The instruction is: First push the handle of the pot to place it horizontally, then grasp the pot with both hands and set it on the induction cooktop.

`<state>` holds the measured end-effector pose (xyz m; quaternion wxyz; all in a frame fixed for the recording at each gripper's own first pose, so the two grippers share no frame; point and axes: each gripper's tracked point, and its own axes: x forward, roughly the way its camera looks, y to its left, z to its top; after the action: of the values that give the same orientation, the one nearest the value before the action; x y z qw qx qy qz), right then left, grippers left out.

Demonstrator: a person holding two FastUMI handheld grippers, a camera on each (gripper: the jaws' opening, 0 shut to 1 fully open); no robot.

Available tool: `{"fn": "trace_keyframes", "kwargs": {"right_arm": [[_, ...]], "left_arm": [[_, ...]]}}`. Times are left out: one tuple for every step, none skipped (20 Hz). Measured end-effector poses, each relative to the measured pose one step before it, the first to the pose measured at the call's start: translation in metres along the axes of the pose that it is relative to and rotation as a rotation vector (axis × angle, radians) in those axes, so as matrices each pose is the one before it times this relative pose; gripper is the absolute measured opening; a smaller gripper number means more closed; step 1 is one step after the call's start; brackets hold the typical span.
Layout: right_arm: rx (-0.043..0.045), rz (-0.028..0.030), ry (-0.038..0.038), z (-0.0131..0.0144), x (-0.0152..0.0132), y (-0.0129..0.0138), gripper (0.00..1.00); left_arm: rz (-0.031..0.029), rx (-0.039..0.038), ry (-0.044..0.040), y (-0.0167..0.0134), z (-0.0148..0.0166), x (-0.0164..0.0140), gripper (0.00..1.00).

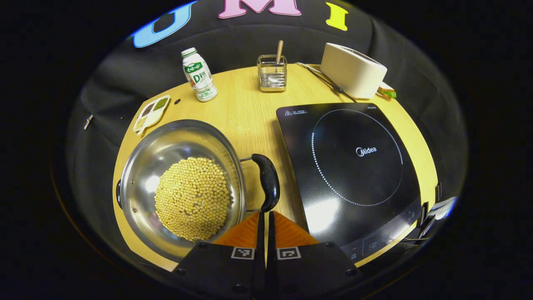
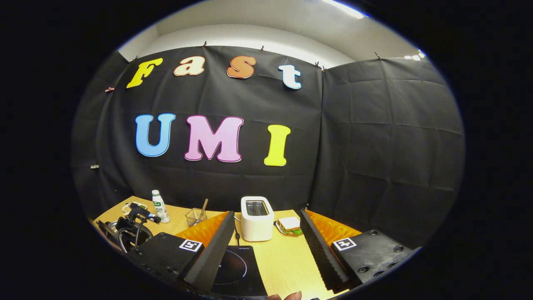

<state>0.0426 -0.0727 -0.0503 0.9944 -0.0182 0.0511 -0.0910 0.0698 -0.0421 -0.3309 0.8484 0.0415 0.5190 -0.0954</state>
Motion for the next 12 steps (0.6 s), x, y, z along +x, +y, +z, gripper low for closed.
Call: {"fn": "trace_keyframes", "kwargs": {"right_arm": [[0.00102,0.00511,0.00426,-0.00175,-0.00064,0.00289,0.98],[-0.00129,0.00571,0.00282,-0.0008,-0.00058,0.00361,0.98],[-0.00233,0.00917,0.00144,-0.001,-0.00135,0.00392,0.97],[-0.00329,0.01009,0.00323,-0.0006,-0.00115,0.00496,0.98],[-0.00329,0.01207,0.0029,-0.0001,-0.00069,0.00551,0.98],[-0.00401,0.01138,0.00116,-0.00032,-0.00114,0.00581,0.97],[-0.00684,0.00955,0.00308,-0.00138,-0.00033,0.00576,0.97],[-0.01001,0.01249,0.00421,-0.00048,0.0011,0.0062,0.98],[-0.01118,0.01209,0.00532,-0.00252,0.00113,0.00743,0.98],[-0.00347,0.01524,0.00434,-0.00079,0.00165,0.00747,0.98],[0.00262,0.02034,0.00557,-0.00012,0.00228,0.00974,0.98],[0.00642,0.02331,0.00581,-0.0007,0.00297,0.01169,0.98]], "left_arm": [[-0.00498,-0.0076,-0.01649,0.00069,0.00134,-0.00589,0.05],[-0.00743,-0.0084,-0.01926,-0.00008,0.0,-0.00687,0.05],[-0.00849,-0.00837,-0.02595,0.00023,0.00403,-0.0082,0.05],[-0.00919,-0.00747,-0.02816,0.00102,0.00367,-0.00771,0.06],[-0.00927,-0.00571,-0.03333,0.00051,0.00585,-0.00898,0.06],[-0.00643,-0.00317,-0.0358,0.00222,0.00568,-0.00806,0.05],[0.00245,-0.00204,-0.03688,0.00397,0.00649,-0.00717,0.07],[0.00437,0.00062,-0.03188,0.00526,0.00483,-0.0071,0.17],[0.01243,0.00258,-0.02784,0.00643,0.0051,-0.00749,0.23],[0.01016,0.00342,-0.02275,0.008,0.00324,-0.00591,0.34],[0.00841,-0.00047,-0.0219,0.00815,0.00322,-0.00478,0.42],[0.00551,-0.00353,-0.01685,0.00719,0.00098,-0.00467,0.51]]}}
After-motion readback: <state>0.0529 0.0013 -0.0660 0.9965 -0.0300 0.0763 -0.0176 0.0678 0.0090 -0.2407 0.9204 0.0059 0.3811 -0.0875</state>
